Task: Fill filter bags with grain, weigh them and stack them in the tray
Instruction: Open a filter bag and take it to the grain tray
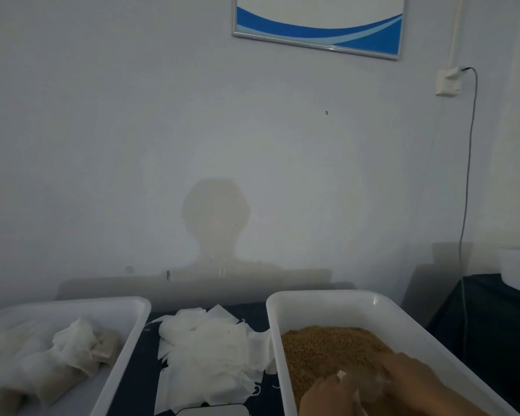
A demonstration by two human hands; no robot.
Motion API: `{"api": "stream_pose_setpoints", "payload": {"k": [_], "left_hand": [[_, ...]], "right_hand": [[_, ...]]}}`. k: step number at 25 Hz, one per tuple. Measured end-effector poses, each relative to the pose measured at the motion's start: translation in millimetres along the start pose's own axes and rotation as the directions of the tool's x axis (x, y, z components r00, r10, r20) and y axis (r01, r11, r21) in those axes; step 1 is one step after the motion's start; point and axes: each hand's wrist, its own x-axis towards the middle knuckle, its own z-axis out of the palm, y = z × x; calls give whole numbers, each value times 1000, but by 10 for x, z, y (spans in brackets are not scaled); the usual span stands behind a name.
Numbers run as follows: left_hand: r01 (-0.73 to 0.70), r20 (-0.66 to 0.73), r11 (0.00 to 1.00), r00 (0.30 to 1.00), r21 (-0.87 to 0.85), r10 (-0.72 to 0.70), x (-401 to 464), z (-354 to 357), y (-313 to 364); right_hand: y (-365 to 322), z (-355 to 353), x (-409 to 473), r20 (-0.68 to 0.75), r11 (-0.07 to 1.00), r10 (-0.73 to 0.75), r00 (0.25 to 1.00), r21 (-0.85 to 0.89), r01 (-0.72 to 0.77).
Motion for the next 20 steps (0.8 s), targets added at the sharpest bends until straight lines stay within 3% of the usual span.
{"api": "stream_pose_setpoints", "payload": {"k": [1,2,3,4,7,12,20], "left_hand": [[67,24,997,998,-29,-66,-18,-17,22],[38,-68,995,997,-90,-44,-20,57,4],[48,-90,998,995,-41,-52,5,167,6],[101,20,989,995,-104,-99,37,133,7],[219,82,961,975,-167,-208,73,177,-1],[183,-58,980,981,-74,-188,87,315,-67],[196,20,969,981,-151,-195,180,223,-215]], "right_hand": [[-52,6,62,5,998,54,999,38,-54],[-95,-14,128,28,992,106,994,72,-108],[-128,-25,174,56,989,125,991,72,-129],[-148,-22,225,78,985,152,985,69,-158],[-177,39,296,76,988,131,988,67,-136],[-104,7,195,54,960,165,985,222,-173],[247,-566,-259,18,941,144,989,308,-143]]}}
